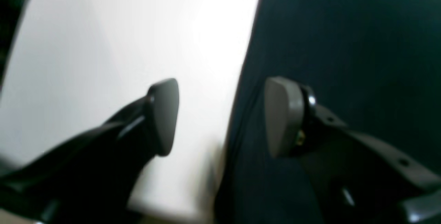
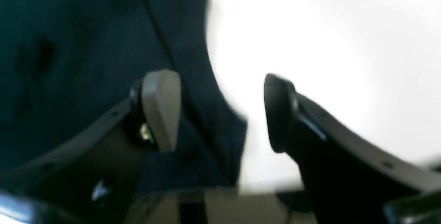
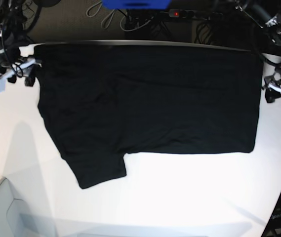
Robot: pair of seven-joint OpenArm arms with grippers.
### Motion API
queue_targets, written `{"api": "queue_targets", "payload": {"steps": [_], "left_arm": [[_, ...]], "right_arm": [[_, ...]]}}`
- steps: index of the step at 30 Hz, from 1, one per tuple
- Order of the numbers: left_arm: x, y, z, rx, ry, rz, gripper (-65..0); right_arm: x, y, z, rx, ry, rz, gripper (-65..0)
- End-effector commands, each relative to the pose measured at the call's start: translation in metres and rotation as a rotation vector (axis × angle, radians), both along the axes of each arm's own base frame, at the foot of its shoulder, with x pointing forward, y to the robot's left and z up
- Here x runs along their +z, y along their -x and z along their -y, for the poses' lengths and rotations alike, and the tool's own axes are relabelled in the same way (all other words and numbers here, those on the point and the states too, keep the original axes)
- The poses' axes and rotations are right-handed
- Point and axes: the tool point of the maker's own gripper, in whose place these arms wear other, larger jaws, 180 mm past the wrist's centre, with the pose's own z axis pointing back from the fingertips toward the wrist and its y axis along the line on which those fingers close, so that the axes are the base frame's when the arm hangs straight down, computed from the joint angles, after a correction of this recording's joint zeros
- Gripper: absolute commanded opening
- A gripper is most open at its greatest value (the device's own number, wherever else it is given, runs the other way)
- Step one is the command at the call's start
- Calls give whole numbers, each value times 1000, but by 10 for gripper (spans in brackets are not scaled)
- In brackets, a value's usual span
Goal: Layout the t-shirt on the table in an organized manner, then fold the t-shirt properly
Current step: 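Pull the held shirt edge away from the body with both grippers, then grasp the opposite shirt edge corners with both grippers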
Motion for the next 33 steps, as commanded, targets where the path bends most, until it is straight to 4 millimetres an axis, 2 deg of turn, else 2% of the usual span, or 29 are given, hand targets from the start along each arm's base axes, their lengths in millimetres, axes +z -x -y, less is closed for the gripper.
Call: {"api": "queue_targets", "payload": {"steps": [1, 3, 6, 9, 13, 17, 22, 24, 27, 30, 33], "left_arm": [[25, -20, -7, 5, -23, 82, -266], [41, -39, -7, 8, -22, 139, -266], [62, -67, -2, -6, -13, 207, -266], [62, -88, -2, 4, -26, 177, -266], [64, -111, -4, 22, -65, 204, -265], [58, -123, 1, -2, -91, 227, -265], [45, -124, 3, -3, -65, 210, -265], [39, -123, 4, -3, -55, 198, -265], [33, -124, -2, 3, -44, 189, -265], [33, -138, 1, 10, -7, 231, -265], [22, -145, -1, 16, 17, 220, -265]], "right_arm": [[21, -24, 0, 38, 25, 86, -260], [32, -54, -11, 107, 32, 132, -260], [36, -100, -26, 184, 14, 164, -260], [20, -142, -29, 203, -31, 136, -248], [-12, -180, -30, 206, -87, 46, -247], [-27, -215, -29, 208, -102, 43, -246], [-48, -238, -21, 192, -94, 22, -245], [-56, -241, -21, 193, -87, 6, -245], [-62, -240, -26, 212, -75, 0, -246], [-70, -235, -35, 236, -72, -19, -251], [-91, -219, -50, 256, -91, -58, -258]]}}
